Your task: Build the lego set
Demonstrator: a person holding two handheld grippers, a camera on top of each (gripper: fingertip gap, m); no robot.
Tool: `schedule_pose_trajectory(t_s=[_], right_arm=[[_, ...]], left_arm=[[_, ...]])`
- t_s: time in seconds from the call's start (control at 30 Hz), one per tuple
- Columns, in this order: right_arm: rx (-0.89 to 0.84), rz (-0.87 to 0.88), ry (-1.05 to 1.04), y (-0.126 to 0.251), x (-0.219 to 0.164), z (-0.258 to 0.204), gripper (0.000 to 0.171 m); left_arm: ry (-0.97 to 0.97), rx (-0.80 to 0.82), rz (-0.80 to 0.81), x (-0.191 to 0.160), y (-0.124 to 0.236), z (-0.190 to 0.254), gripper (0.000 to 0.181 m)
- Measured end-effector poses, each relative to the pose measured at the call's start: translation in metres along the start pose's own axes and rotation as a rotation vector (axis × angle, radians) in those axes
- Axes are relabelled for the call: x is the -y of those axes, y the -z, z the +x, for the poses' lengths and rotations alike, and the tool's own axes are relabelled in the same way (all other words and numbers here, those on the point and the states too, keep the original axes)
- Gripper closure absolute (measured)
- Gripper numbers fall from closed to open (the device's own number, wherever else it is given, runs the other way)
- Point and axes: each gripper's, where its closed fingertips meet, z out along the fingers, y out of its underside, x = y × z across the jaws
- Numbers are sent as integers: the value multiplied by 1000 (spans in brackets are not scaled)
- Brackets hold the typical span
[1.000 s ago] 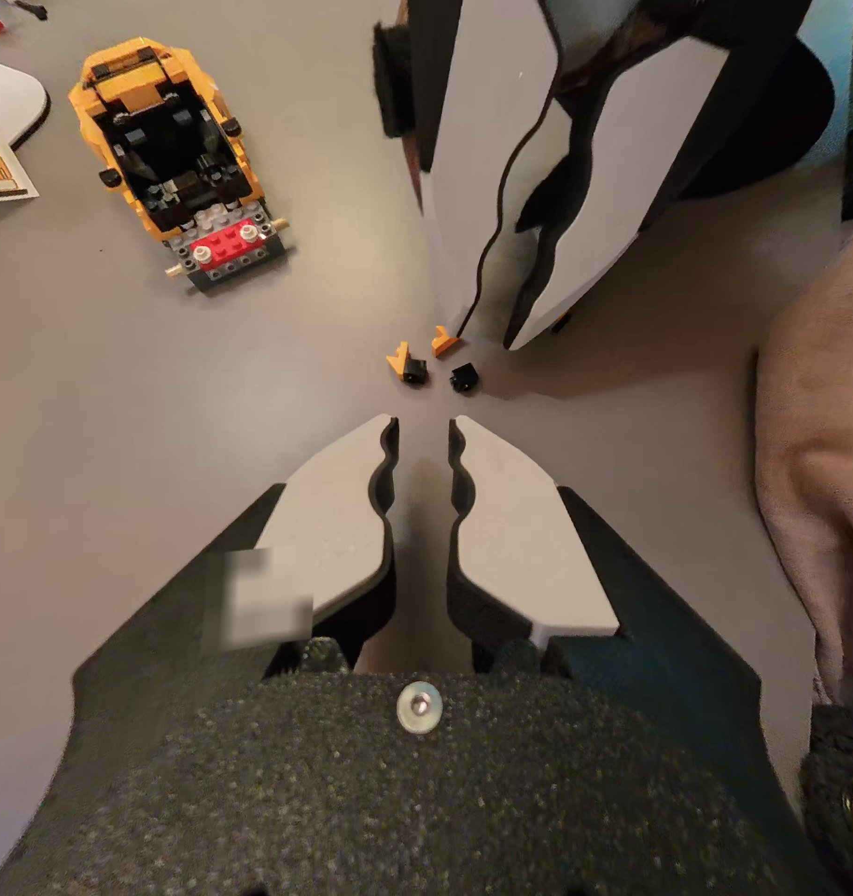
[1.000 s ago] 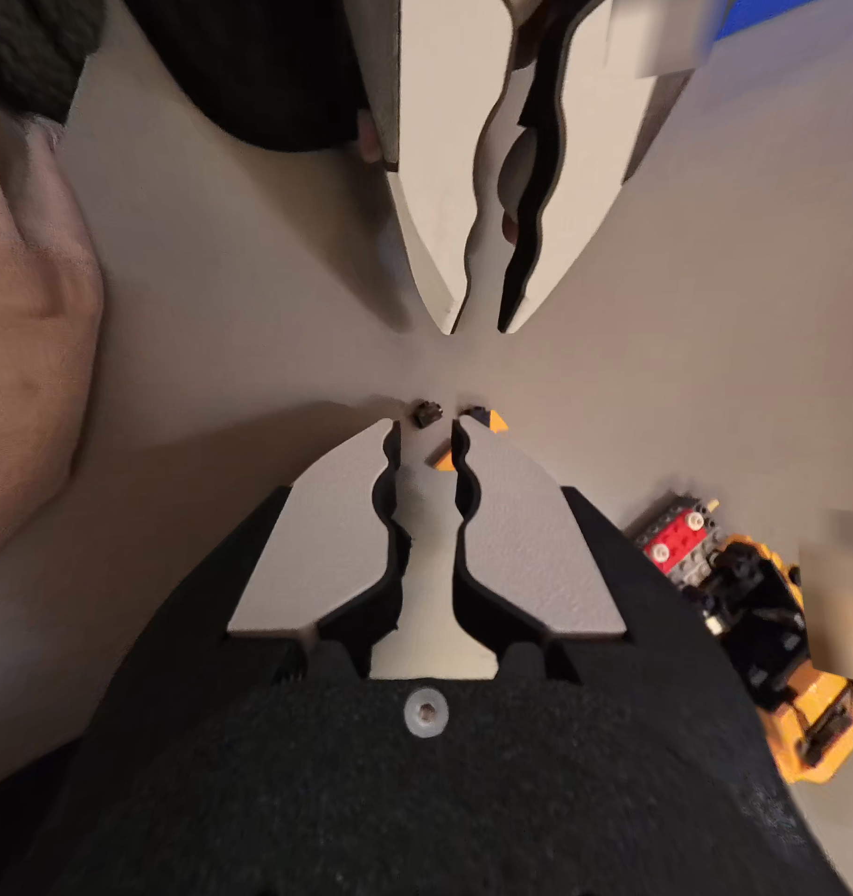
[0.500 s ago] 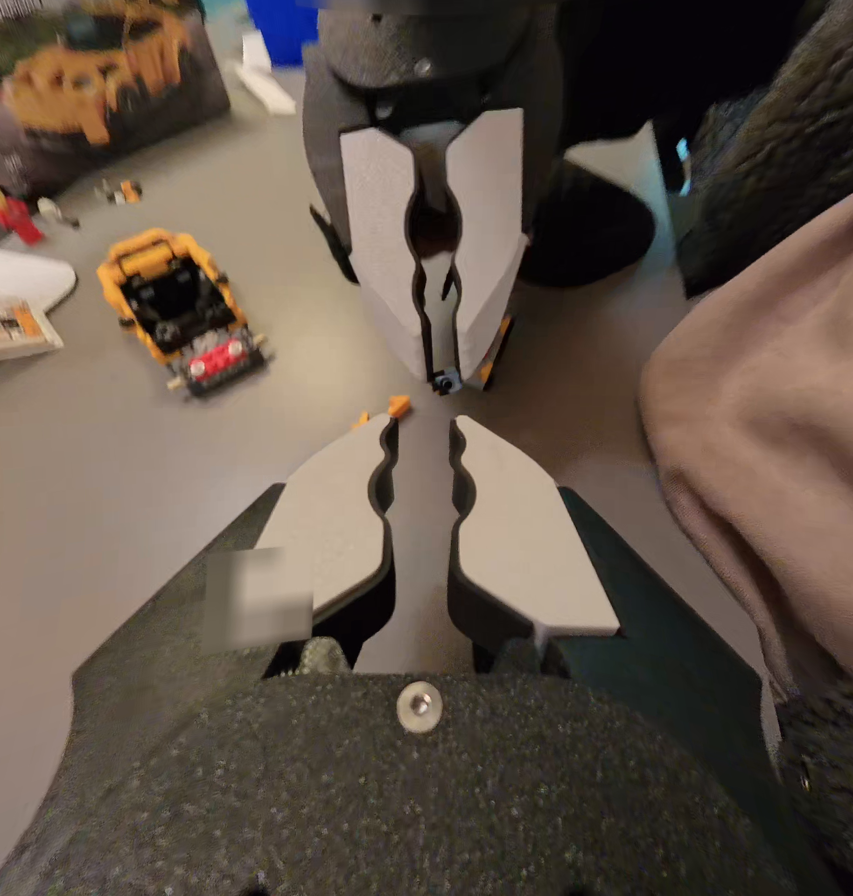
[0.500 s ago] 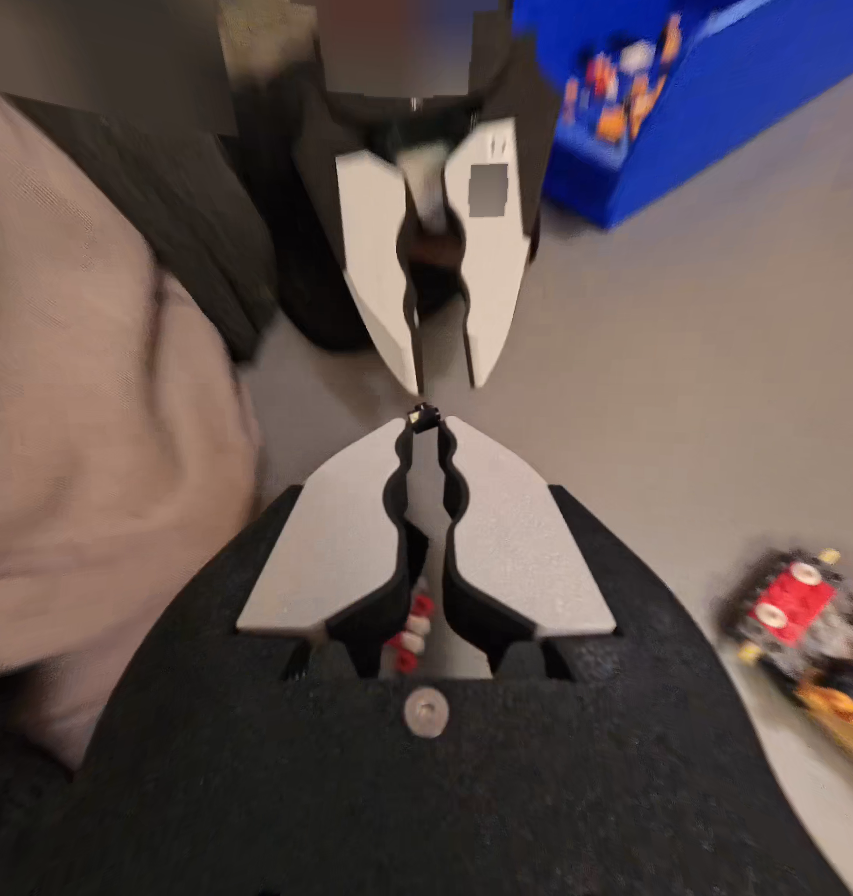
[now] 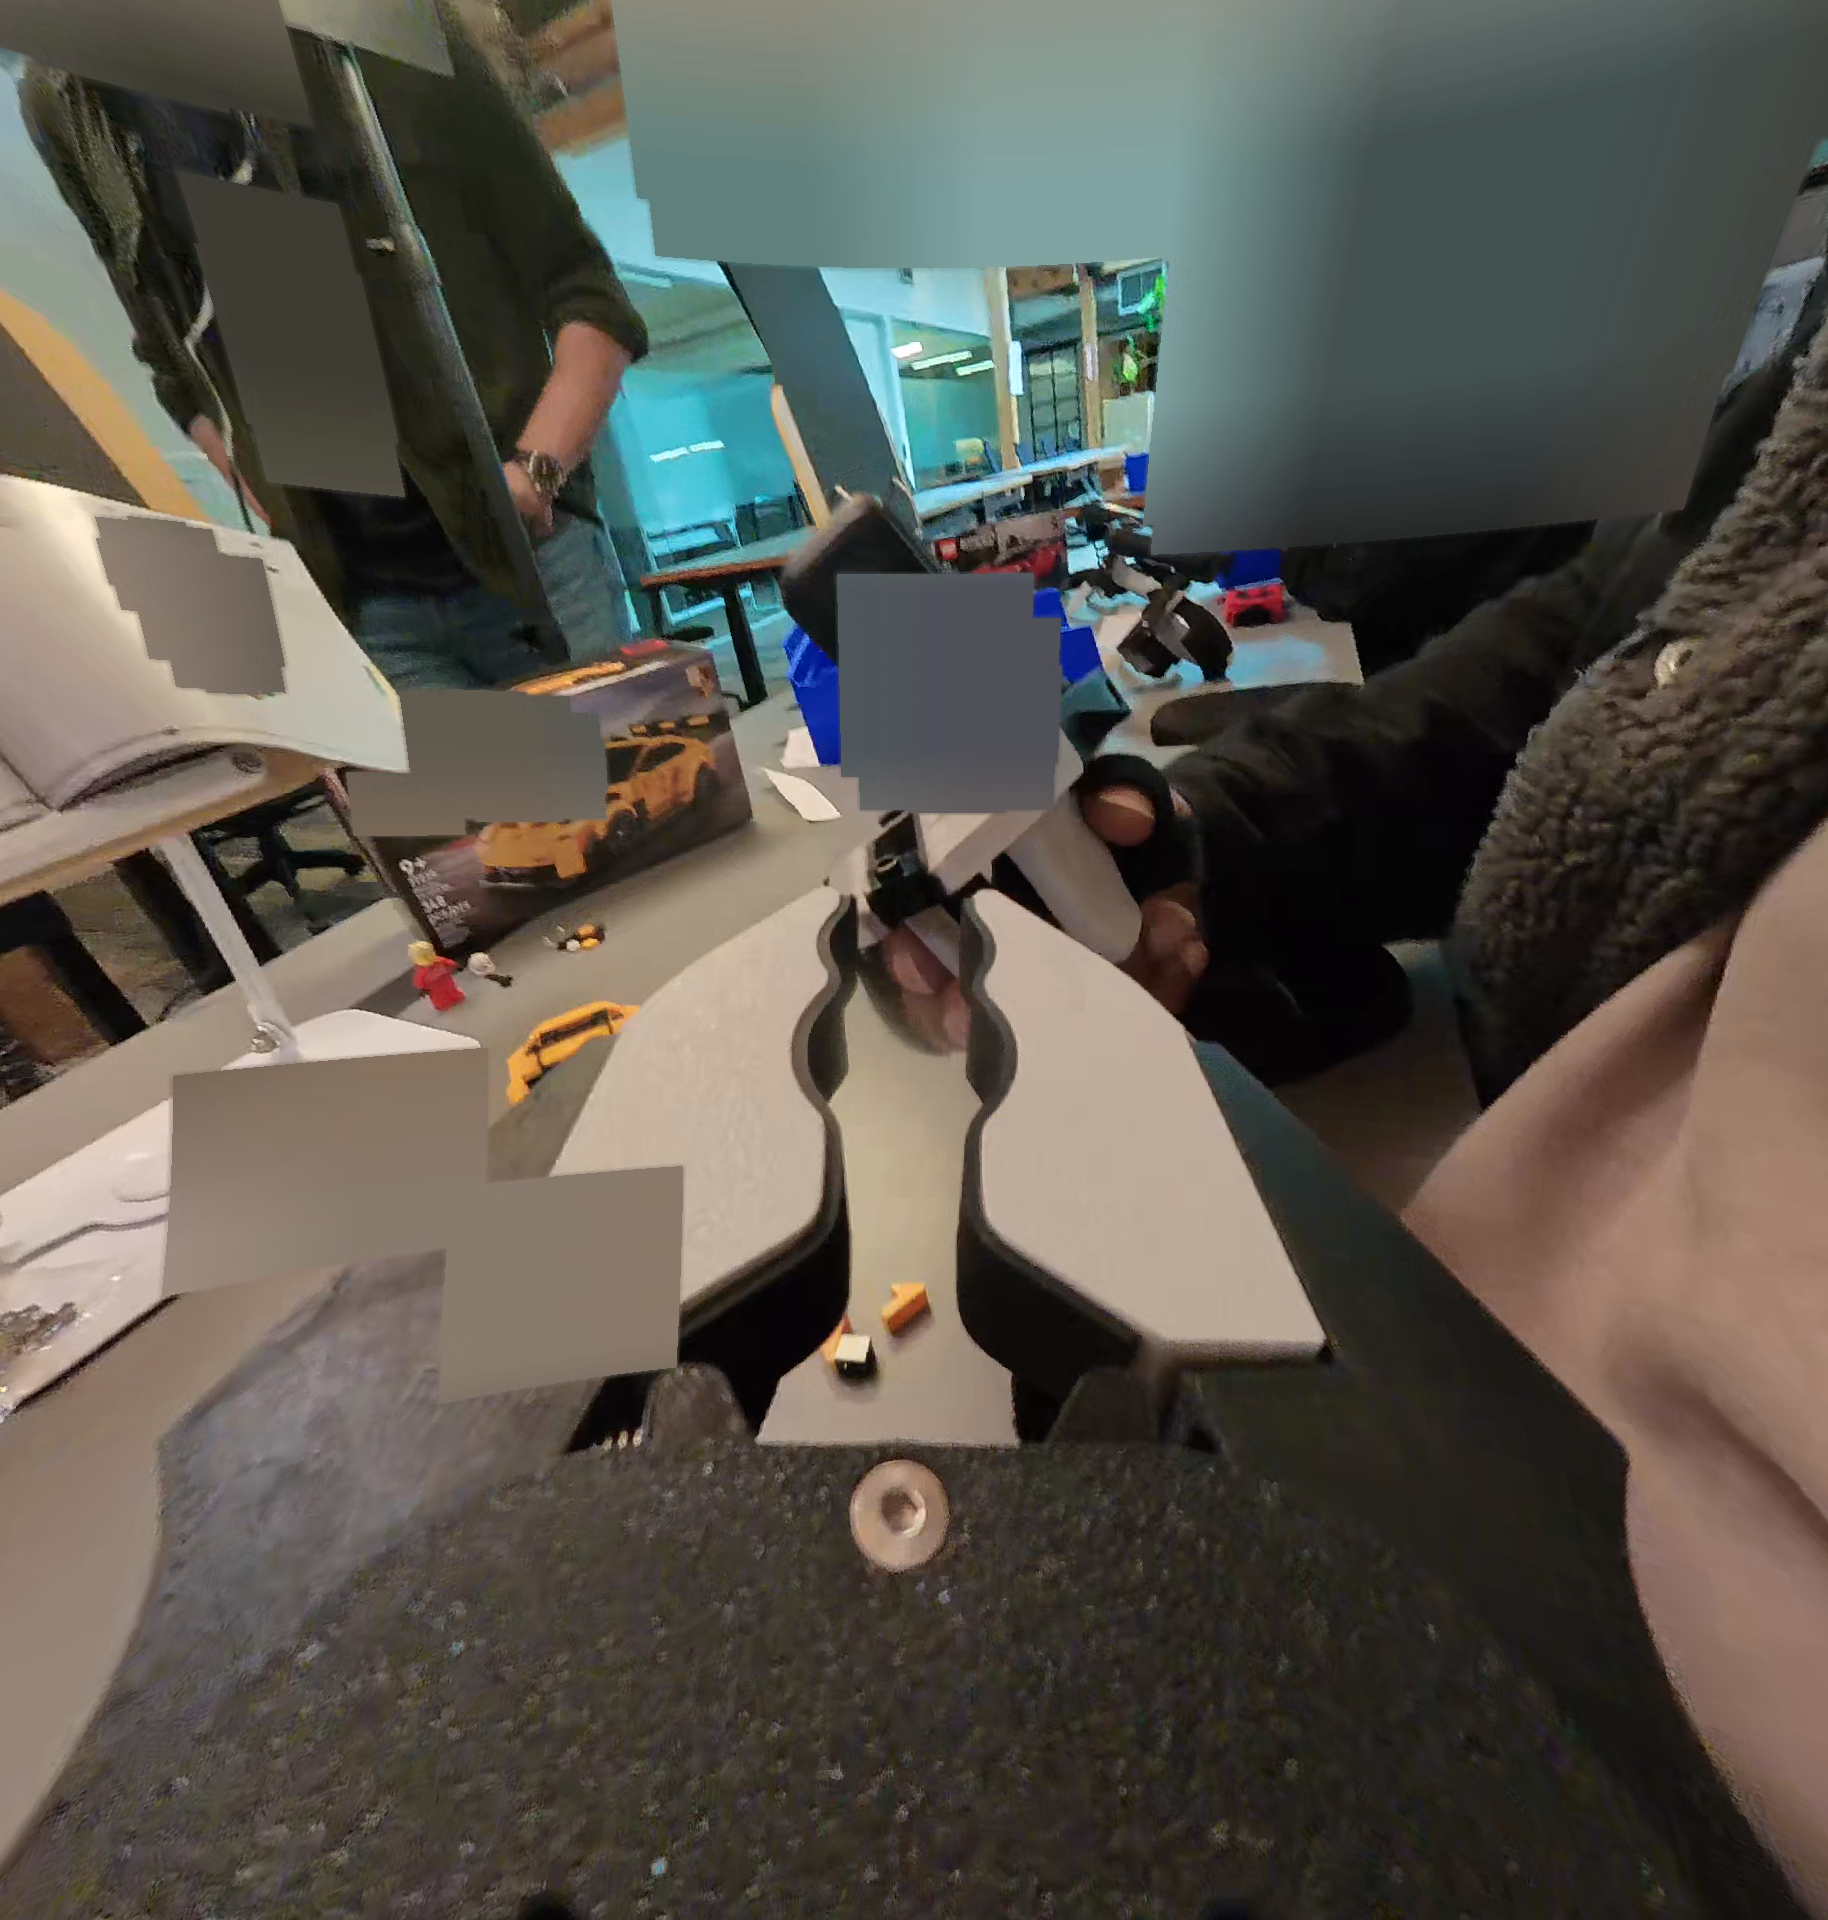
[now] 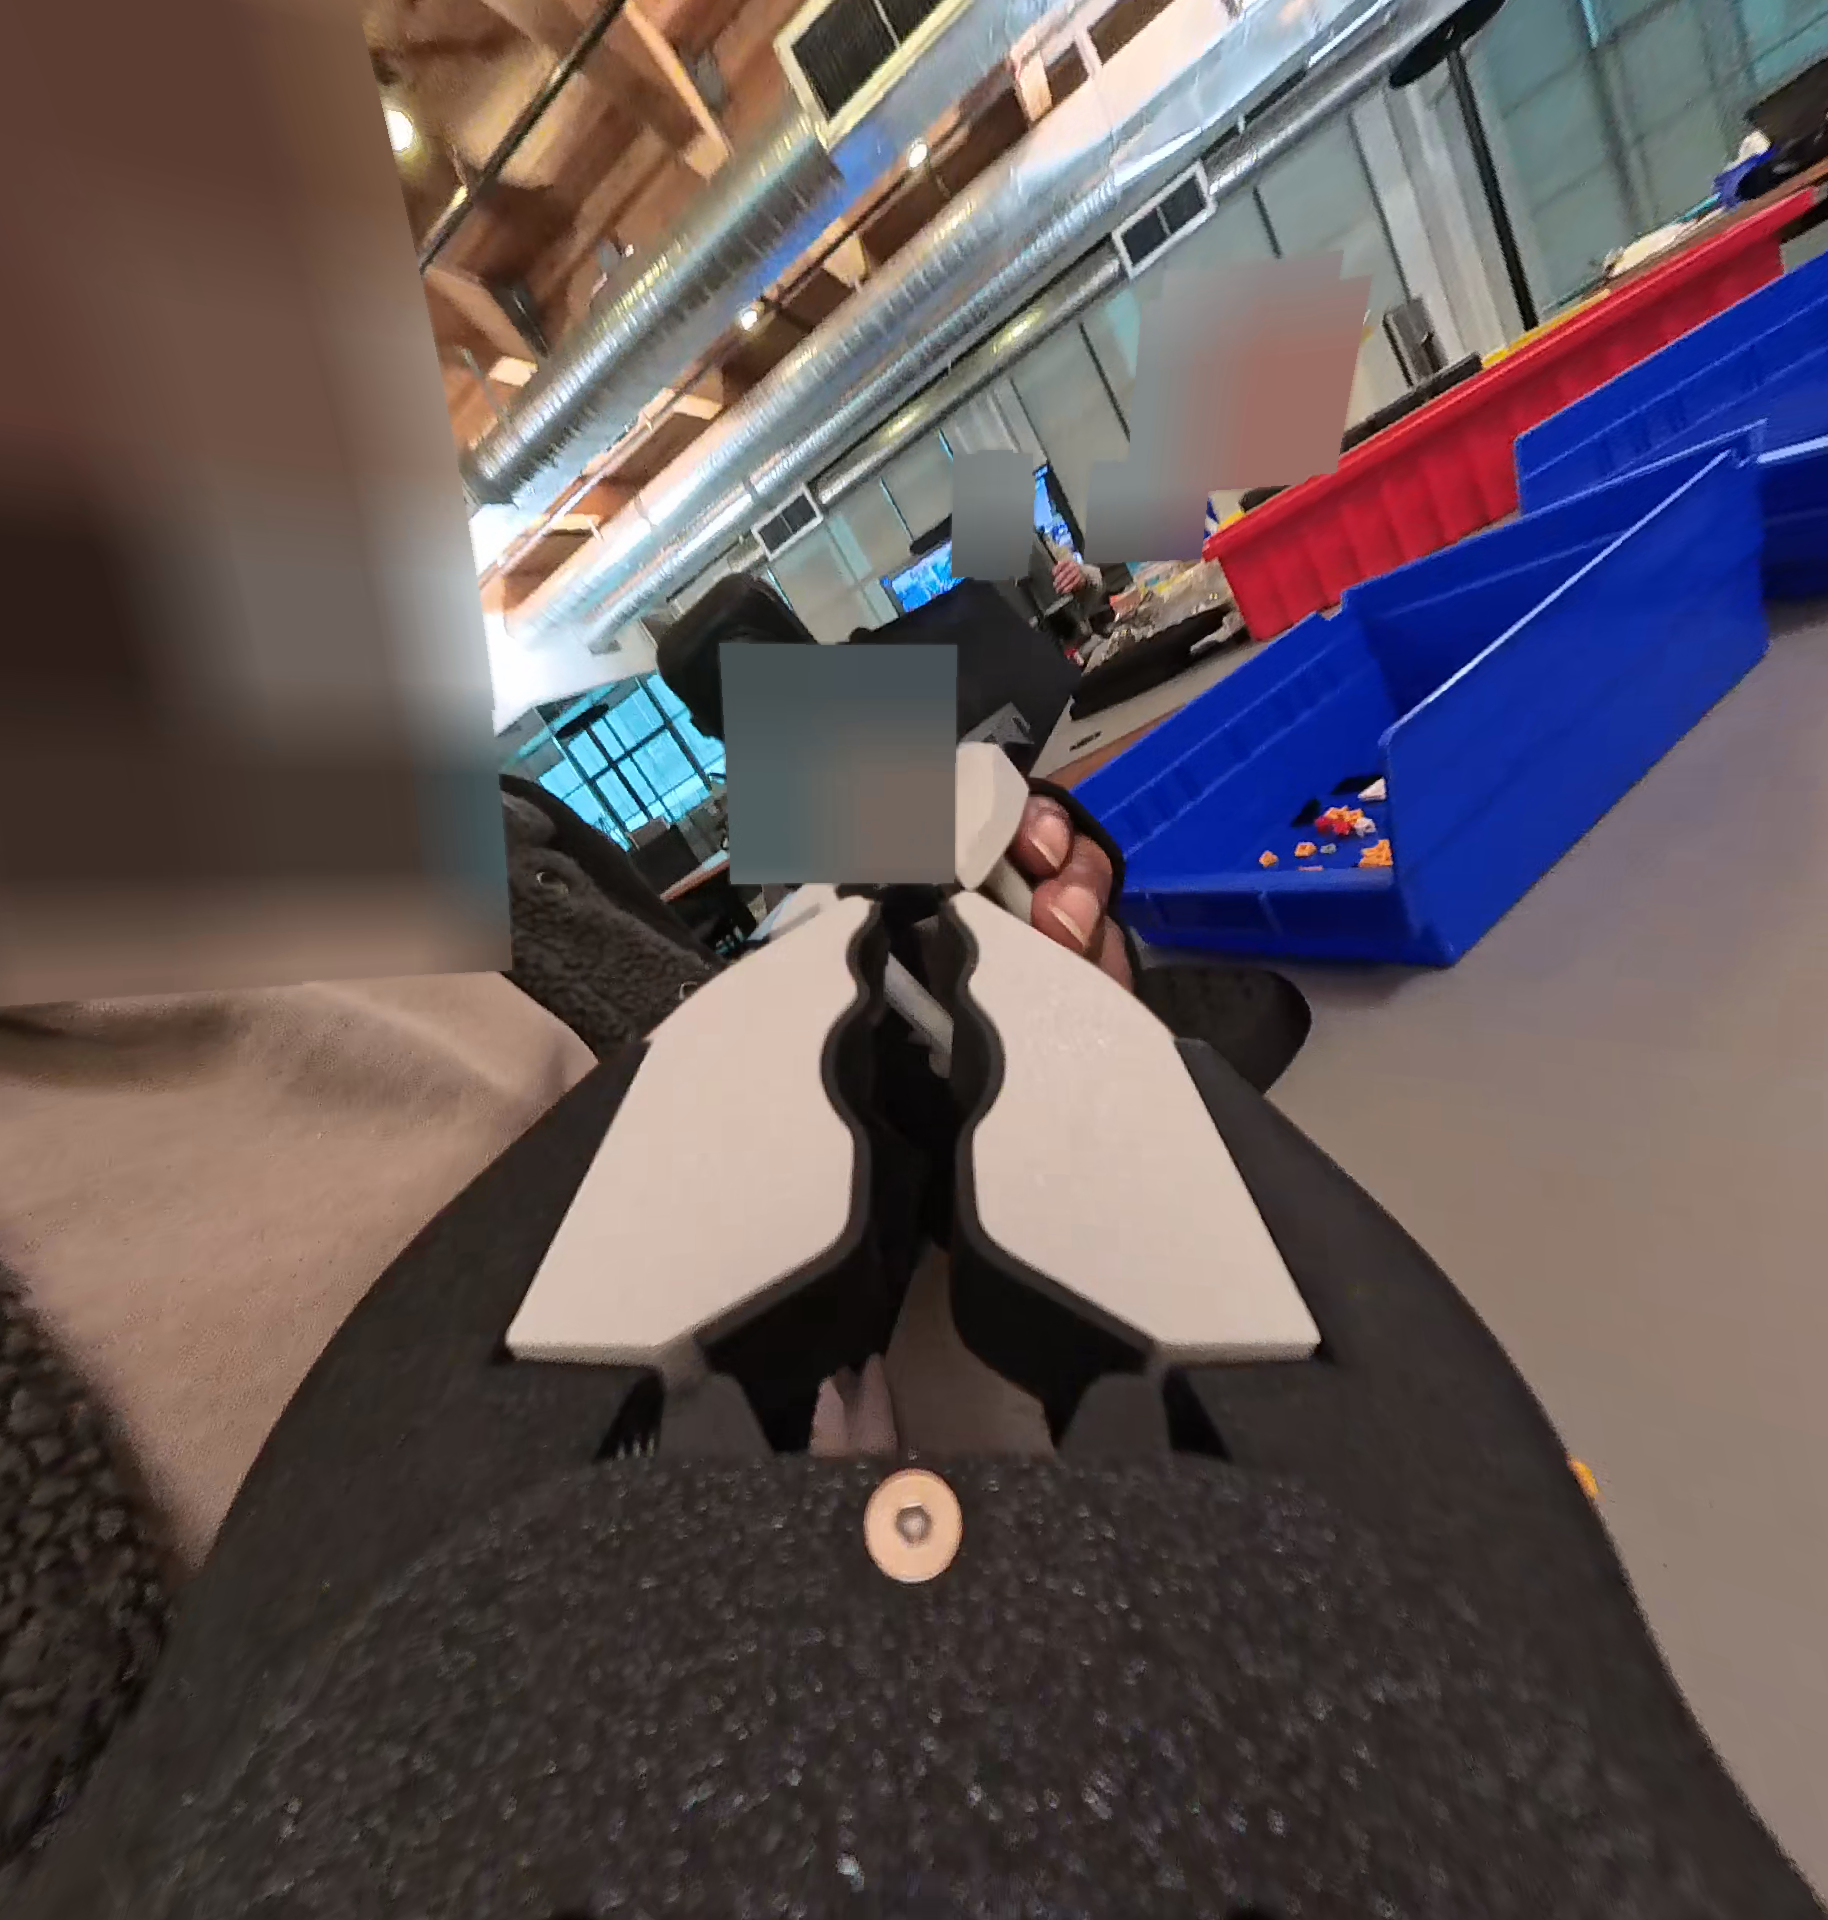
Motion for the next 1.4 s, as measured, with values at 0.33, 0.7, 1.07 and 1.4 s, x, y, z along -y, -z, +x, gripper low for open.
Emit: schedule_pose_trajectory(t_s=[0.33,0.7,1.07,1.4], right_arm=[[35,3,-87,5,-6,-2,162],[-483,-280,211,28,-18,35,158],[-717,-106,-16,37,-31,46,162],[-694,-193,16,79,-29,40,164]], left_arm=[[-63,-23,-68,-5,-2,5,169],[-194,-49,-500,-53,-1,-12,169],[-374,-17,-603,-66,-20,-10,169],[-30,-318,-681,-98,-17,-12,164]])
